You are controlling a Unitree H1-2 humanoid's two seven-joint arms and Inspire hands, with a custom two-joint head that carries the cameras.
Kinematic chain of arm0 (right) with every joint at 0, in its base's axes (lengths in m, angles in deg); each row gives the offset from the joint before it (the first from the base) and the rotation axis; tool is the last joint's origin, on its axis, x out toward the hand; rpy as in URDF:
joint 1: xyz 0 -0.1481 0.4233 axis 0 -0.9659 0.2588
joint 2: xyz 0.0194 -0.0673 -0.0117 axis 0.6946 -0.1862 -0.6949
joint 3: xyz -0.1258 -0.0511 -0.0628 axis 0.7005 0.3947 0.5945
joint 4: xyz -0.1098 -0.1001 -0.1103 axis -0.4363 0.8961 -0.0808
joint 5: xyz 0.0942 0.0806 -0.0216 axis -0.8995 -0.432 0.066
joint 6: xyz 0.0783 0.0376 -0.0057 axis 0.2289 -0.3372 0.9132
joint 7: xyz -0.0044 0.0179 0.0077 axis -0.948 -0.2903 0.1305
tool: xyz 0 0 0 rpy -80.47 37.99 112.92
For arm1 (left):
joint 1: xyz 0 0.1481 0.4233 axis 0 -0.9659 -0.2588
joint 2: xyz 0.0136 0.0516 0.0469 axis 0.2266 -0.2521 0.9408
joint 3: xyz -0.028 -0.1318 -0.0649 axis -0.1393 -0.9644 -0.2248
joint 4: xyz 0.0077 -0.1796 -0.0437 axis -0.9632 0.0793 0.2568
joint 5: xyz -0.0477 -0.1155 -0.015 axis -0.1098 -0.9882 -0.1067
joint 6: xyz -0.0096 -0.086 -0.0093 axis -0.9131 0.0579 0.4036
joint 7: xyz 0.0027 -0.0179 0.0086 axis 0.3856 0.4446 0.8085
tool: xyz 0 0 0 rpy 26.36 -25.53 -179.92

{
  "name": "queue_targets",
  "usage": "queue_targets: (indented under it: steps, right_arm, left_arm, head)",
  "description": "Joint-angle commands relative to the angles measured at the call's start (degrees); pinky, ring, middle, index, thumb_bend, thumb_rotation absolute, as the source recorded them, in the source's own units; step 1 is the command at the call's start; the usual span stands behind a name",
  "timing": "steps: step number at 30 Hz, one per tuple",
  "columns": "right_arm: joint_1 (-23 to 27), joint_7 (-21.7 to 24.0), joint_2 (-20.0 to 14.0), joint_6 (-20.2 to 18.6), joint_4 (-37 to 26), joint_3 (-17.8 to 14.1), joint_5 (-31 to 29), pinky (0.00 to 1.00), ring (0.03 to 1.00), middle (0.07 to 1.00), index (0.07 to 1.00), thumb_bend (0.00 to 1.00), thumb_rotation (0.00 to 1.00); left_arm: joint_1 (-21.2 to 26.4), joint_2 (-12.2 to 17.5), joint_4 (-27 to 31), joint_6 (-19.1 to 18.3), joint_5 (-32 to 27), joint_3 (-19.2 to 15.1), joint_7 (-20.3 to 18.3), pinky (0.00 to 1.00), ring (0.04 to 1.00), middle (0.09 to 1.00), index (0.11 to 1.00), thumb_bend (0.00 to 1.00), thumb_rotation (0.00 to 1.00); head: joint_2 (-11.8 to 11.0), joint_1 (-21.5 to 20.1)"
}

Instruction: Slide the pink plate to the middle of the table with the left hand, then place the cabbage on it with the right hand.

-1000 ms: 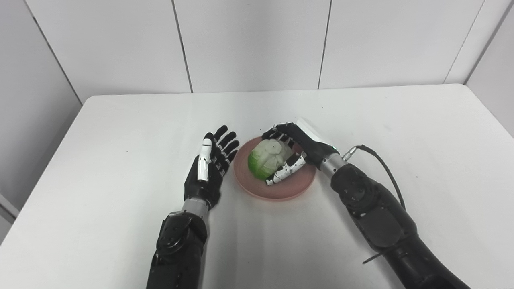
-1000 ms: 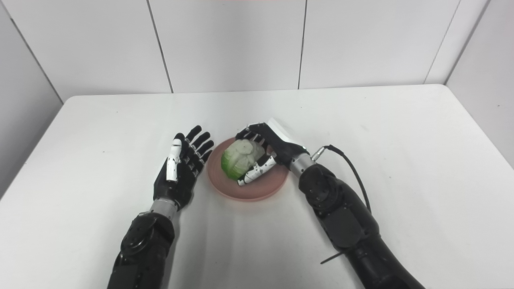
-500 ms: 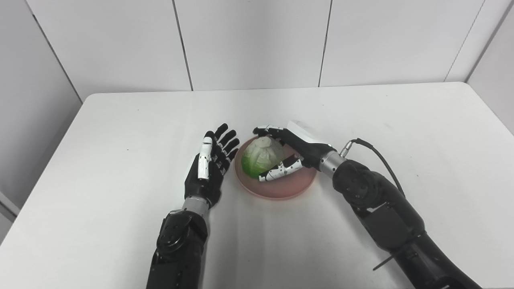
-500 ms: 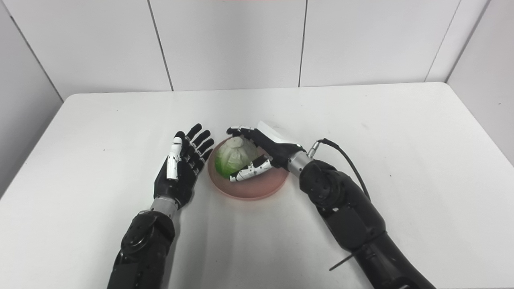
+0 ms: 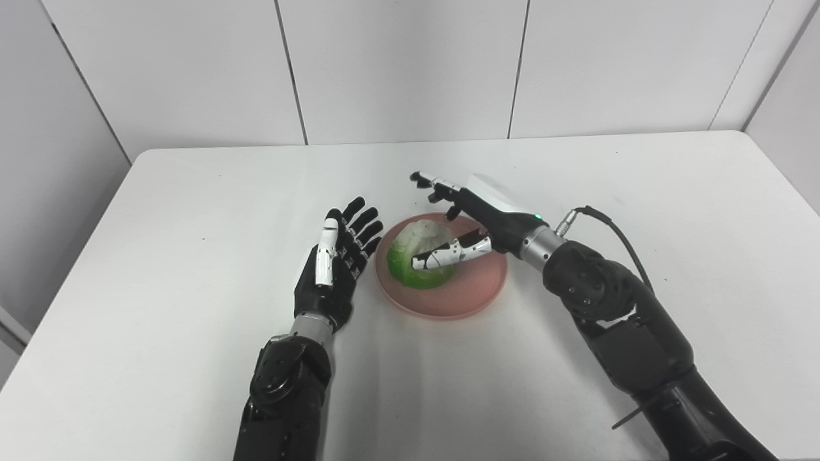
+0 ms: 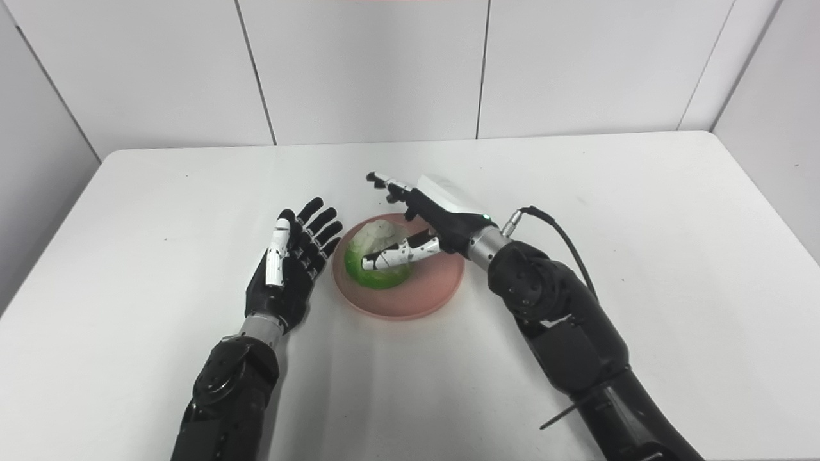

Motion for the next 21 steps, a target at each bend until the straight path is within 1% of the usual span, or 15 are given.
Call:
queue_targets:
  steps: [1,3,4,5,6,7,8,10,11,13,15,17,19,20,21]
  right_arm:
    - [2.15,-1.42,-0.48,0.45,-3.73,-1.65,-0.75,0.84,0.92,0.961,0.997,1.0,0.62]
    - [1.52,-1.7,-0.4,0.07,-5.39,-2.46,-0.97,0.84,0.929,0.968,0.999,1.0,0.63]
    - [0.62,-2.37,-0.26,-0.11,-6.76,-3.36,-1.27,0.84,0.933,0.971,1.0,1.0,0.64]
    - [-0.01,-2.81,-0.13,-0.18,-7.67,-4.01,-1.45,0.85,0.941,0.979,1.0,1.0,0.68]
    - [-1.01,-3.51,-0.12,-0.28,-8.9,-4.77,-1.32,0.85,0.944,0.982,1.0,1.0,0.69]
    - [-1.67,-3.96,-0.1,-0.35,-9.71,-5.28,-1.18,0.84,0.949,0.993,1.0,1.0,0.75]
    - [-2.83,-4.7,-0.05,-0.48,-10.96,-5.99,-0.96,0.83,0.95,0.997,1.0,1.0,0.77]
    - [-4.59,-5.79,0.13,-0.76,-12.71,-7.04,-0.76,0.86,0.969,1.0,1.0,0.98,0.9]
    - [-5.83,-6.4,0.52,-1.08,-13.64,-7.89,-1.34,0.86,0.97,1.0,1.0,0.98,0.91]
    - [-8.95,-7.63,1.99,-1.66,-15.43,-10.09,-3.93,0.91,0.991,1.0,1.0,0.95,0.98]
    - [-12.15,-9.35,3.57,-1.87,-16.77,-11.76,-5.47,0.93,0.998,1.0,1.0,0.94,1.0]
    - [-15.4,-11.23,5.11,-2.02,-18.02,-12.86,-5.97,0.97,1.0,1.0,1.0,0.9,1.0]
    - [-18.9,-13.55,6.84,-0.51,-18.48,-14.09,-7.63,0.99,1.0,1.0,1.0,0.85,1.0]
    - [-19.82,-14.29,7.32,0.12,-18.44,-14.37,-8.18,1.0,1.0,1.0,1.0,0.83,1.0]
    - [-21.57,-15.4,8.19,0.96,-17.89,-14.89,-9.2,1.0,1.0,1.0,1.0,0.83,1.0]
  left_arm:
    - [-1.14,0.11,1.0,-1.86,1.04,0.18,0.86,0.89,0.887,0.889,0.874,0.39,1.0]
    - [-1.46,0.33,1.76,-1.85,1.47,0.4,0.91,0.89,0.893,0.898,0.882,0.4,1.0]
    - [-1.91,0.52,2.56,-1.61,1.92,0.67,0.81,0.89,0.896,0.902,0.885,0.4,1.0]
    - [-2.22,0.63,3.13,-1.45,2.25,0.82,0.73,0.91,0.906,0.91,0.902,0.41,1.0]
    - [-2.67,0.9,3.85,-1.29,2.66,1.06,0.54,0.91,0.909,0.913,0.907,0.41,1.0]
    - [-2.97,1.09,4.33,-1.22,2.93,1.22,0.42,0.93,0.923,0.927,0.922,0.42,1.0]
    - [-3.42,1.35,5.11,-0.98,3.07,1.4,0.1,0.94,0.928,0.932,0.927,0.42,1.0]
    - [-4.05,1.86,5.78,-0.13,3.45,1.71,-0.51,0.98,0.967,0.971,0.965,0.42,1.0]
    - [-4.46,2.28,6.01,0.67,3.95,2.04,-0.82,0.99,0.971,0.974,0.969,0.42,1.0]
    - [-5.28,3.11,6.5,2.13,5.38,2.89,-1.09,1.0,0.991,0.995,0.993,0.44,1.0]
    - [-6.01,3.65,7.0,3.68,7.43,3.88,-0.82,1.0,0.998,0.999,0.999,0.43,1.0]
    - [-6.78,3.89,7.08,5.55,8.87,4.44,-0.54,1.0,1.0,1.0,1.0,0.42,1.0]
    - [-7.75,4.2,7.39,7.6,9.65,4.98,-0.9,1.0,1.0,1.0,1.0,0.41,1.0]
    - [-8.02,4.33,7.44,8.25,9.89,5.11,-1.05,1.0,1.0,1.0,1.0,0.41,1.0]
    - [-8.81,4.73,7.95,8.95,11.38,5.7,-0.84,1.0,1.0,1.0,1.0,0.4,1.0]
  head:
    - [0.04,0.02]
    - [-0.11,0.04]
    - [-0.17,0.1]
    - [-0.17,0.1]
    - [-0.29,0.23]
    - [-0.29,0.23]
    - [-0.31,-0.06]
    - [-0.42,-0.23]
    - [-0.49,-0.22]
    - [-0.53,-0.02]
    - [-0.57,0.08]
    - [-0.63,0.18]
    - [-0.6,0.05]
    - [-0.6,0.05]
    - [-0.54,-0.14]
